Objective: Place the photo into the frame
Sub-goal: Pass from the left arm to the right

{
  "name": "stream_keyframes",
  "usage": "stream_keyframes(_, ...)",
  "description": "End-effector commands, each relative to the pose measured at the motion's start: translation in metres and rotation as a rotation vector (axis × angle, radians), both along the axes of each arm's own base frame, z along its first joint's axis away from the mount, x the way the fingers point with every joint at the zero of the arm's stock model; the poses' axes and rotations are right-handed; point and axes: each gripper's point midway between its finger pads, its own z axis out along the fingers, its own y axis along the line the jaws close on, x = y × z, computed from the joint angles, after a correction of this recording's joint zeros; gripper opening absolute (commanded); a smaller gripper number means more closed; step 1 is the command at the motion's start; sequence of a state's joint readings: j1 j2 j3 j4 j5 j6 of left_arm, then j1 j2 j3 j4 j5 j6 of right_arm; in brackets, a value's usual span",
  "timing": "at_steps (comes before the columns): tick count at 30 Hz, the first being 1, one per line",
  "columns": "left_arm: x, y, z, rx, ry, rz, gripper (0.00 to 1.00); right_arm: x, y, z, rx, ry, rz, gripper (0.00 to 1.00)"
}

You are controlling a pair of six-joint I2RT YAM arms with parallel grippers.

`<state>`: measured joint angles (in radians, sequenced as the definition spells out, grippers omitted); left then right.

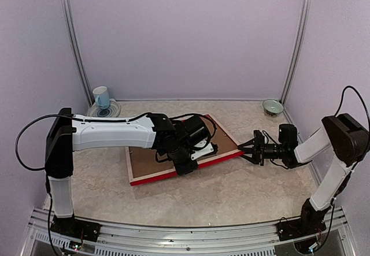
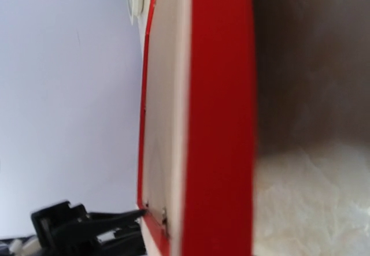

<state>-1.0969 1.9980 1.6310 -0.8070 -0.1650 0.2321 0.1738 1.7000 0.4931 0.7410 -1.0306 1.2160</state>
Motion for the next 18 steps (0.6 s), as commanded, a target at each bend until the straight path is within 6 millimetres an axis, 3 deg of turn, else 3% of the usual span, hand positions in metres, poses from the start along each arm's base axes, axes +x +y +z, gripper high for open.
stream_keyframes(1,0.013,-0.008,0.046,-0.098,-0.129,0.013,0.0,0.0,0.0,0.01,0.036,-0.036,0.012,0.3)
stream_keyframes(7,0.015,-0.007,0.047,-0.093,-0.141,0.016,0.05,-0.002,0.001,0.009,0.052,-0.026,0.014,0.17)
stream_keyframes(10,0.016,-0.007,0.047,-0.094,-0.144,0.018,0.21,-0.003,0.001,0.012,0.072,-0.023,0.012,0.16)
stream_keyframes(15,0.015,-0.004,0.046,-0.07,-0.182,0.031,0.67,-0.003,0.0,0.02,0.086,-0.021,-0.001,0.16)
stream_keyframes(18,0.012,-0.002,0.047,-0.05,-0.237,0.043,0.86,-0.001,0.0,0.027,0.084,-0.024,-0.01,0.16)
